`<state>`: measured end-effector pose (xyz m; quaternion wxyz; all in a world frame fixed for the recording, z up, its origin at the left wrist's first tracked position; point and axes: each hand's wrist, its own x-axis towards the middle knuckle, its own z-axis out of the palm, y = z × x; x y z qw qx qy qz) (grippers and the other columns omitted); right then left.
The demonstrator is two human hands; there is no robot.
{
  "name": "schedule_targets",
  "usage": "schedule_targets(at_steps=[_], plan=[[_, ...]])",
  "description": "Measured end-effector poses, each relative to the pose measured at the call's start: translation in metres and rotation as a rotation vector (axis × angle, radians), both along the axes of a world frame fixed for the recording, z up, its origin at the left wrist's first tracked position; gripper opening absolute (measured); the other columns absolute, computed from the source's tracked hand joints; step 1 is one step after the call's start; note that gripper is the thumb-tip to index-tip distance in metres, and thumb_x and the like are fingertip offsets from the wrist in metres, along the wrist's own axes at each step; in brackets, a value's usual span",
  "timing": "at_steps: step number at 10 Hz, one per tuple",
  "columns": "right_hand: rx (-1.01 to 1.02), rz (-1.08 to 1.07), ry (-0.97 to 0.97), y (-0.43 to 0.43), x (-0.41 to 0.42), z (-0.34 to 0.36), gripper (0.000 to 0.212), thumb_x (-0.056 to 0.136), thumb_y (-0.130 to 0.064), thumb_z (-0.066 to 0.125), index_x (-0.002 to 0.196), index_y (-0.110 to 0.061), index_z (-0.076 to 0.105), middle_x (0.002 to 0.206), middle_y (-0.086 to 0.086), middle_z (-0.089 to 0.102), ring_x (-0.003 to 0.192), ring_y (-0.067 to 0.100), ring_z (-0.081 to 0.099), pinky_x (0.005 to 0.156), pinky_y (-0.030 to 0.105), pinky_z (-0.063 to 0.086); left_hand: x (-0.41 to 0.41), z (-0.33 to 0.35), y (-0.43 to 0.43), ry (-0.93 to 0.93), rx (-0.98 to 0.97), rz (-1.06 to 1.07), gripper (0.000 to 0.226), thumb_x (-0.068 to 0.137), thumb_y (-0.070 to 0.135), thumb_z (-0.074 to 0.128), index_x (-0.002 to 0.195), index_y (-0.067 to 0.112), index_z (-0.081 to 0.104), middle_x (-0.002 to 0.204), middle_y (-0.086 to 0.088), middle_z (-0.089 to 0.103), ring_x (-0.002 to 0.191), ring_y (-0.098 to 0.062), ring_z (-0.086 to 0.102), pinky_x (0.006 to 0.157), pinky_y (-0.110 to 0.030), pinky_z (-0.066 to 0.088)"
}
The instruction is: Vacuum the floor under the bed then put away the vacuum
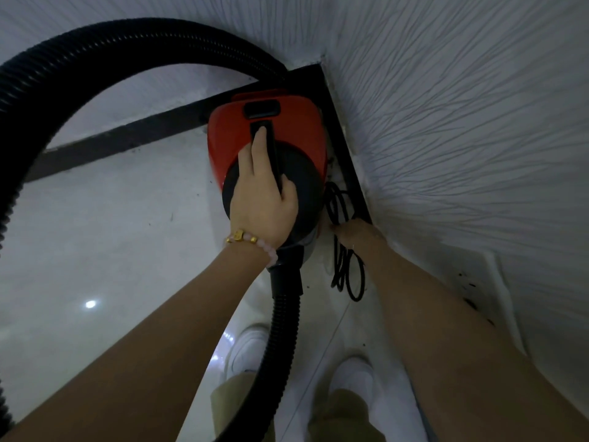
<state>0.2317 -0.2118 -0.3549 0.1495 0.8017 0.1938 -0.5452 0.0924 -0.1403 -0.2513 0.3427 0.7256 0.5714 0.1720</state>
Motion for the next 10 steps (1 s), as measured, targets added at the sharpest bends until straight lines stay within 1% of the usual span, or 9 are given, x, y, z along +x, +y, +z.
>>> schedule_targets(at_steps=[1, 2, 4, 5, 6, 7, 8, 9, 10], plan=[[0.040, 0.158, -0.119, -0.006, 0.003, -0.005, 0.061, 0.098, -0.053, 0.035, 0.131, -0.004, 0.051, 0.135, 0.014, 0.054, 0.121, 0.027, 0.053, 0.101, 0.036, 0.045, 0.000, -0.001, -0.001, -0.013, 0.001, 0.003, 0.063, 0.088, 0.003, 0.046, 0.146, 0.004, 0.022, 0.145, -0.019, 0.034, 0.113, -0.028, 0.048, 0.078, -0.009, 0.028], [0.091, 0.208, -0.130, -0.007, 0.002, -0.007, 0.068, 0.088, -0.061, 0.049, 0.125, -0.004, 0.055, 0.127, 0.013, 0.060, 0.114, 0.026, 0.058, 0.091, 0.031, 0.046, 0.001, -0.001, -0.001, -0.021, -0.003, 0.010, 0.063, 0.088, 0.002, 0.047, 0.146, 0.004, 0.023, 0.144, -0.020, 0.035, 0.107, -0.025, 0.048, 0.077, -0.010, 0.028], [0.118, 0.028, 0.012, -0.008, 0.006, 0.005, 0.075, 0.084, -0.044, 0.066, 0.138, 0.001, 0.041, 0.138, 0.016, 0.050, 0.124, 0.028, 0.050, 0.102, 0.034, 0.044, 0.001, 0.001, -0.001, -0.004, -0.009, 0.016, 0.063, 0.088, 0.005, 0.046, 0.147, 0.007, 0.023, 0.143, -0.017, 0.036, 0.104, -0.023, 0.051, 0.071, -0.013, 0.033], [0.120, -0.097, 0.098, -0.007, 0.001, 0.015, 0.057, 0.089, -0.029, 0.062, 0.135, 0.001, 0.045, 0.133, 0.018, 0.052, 0.120, 0.030, 0.053, 0.102, 0.038, 0.046, 0.002, 0.004, -0.001, 0.006, -0.023, 0.021, 0.063, 0.088, 0.004, 0.045, 0.147, 0.007, 0.023, 0.144, -0.017, 0.036, 0.104, -0.026, 0.053, 0.073, -0.020, 0.039], [0.113, -0.094, 0.116, -0.009, -0.001, 0.021, 0.030, 0.095, -0.022, 0.048, 0.113, -0.001, 0.058, 0.122, 0.019, 0.058, 0.109, 0.030, 0.058, 0.095, 0.036, 0.051, 0.002, 0.004, -0.001, 0.021, -0.026, 0.014, 0.063, 0.088, 0.004, 0.046, 0.147, 0.007, 0.023, 0.144, -0.017, 0.035, 0.105, -0.027, 0.053, 0.072, -0.016, 0.036], [0.213, -0.100, 0.045, -0.017, 0.000, 0.039, 0.033, 0.096, -0.016, 0.045, 0.062, -0.016, 0.042, 0.068, 0.007, 0.046, 0.064, 0.018, 0.045, 0.059, 0.026, 0.040, 0.002, 0.007, -0.001, 0.023, -0.060, 0.029, 0.062, 0.090, 0.005, 0.045, 0.147, 0.006, 0.021, 0.146, -0.016, 0.033, 0.115, -0.027, 0.051, 0.077, -0.014, 0.034], [0.312, -0.029, -0.087, -0.026, 0.004, 0.057, 0.037, 0.094, -0.007, 0.042, 0.058, -0.014, 0.038, 0.063, 0.002, 0.041, 0.071, 0.021, 0.047, 0.052, 0.025, 0.034, 0.003, 0.013, 0.001, 0.033, -0.125, 0.034, 0.062, 0.092, 0.006, 0.043, 0.148, 0.007, 0.016, 0.149, -0.015, 0.029, 0.120, -0.028, 0.048, 0.079, -0.012, 0.034], [0.402, -0.026, -0.151, -0.029, 0.005, 0.088, 0.032, 0.092, -0.005, 0.044, 0.060, -0.008, 0.044, 0.064, 0.002, 0.046, 0.075, 0.023, 0.049, 0.050, 0.023, 0.031, 0.002, 0.022, 0.001, 0.100, -0.212, -0.016, 0.063, 0.095, 0.011, 0.043, 0.149, 0.009, 0.011, 0.150, -0.017, 0.027, 0.121, -0.033, 0.047, 0.093, -0.032, 0.042], [0.575, -0.118, -0.184, -0.034, -0.001, 0.138, 0.023, 0.091, -0.003, 0.049, 0.107, 0.005, 0.065, 0.101, 0.016, 0.067, 0.093, 0.029, 0.061, 0.068, 0.025, 0.048, -0.001, 0.047, -0.008, 0.186, -0.384, -0.056, 0.073, 0.095, 0.015, 0.045, 0.151, 0.016, -0.002, 0.151, -0.020, 0.024, 0.124, -0.037, 0.044, 0.103, -0.044, 0.040]])
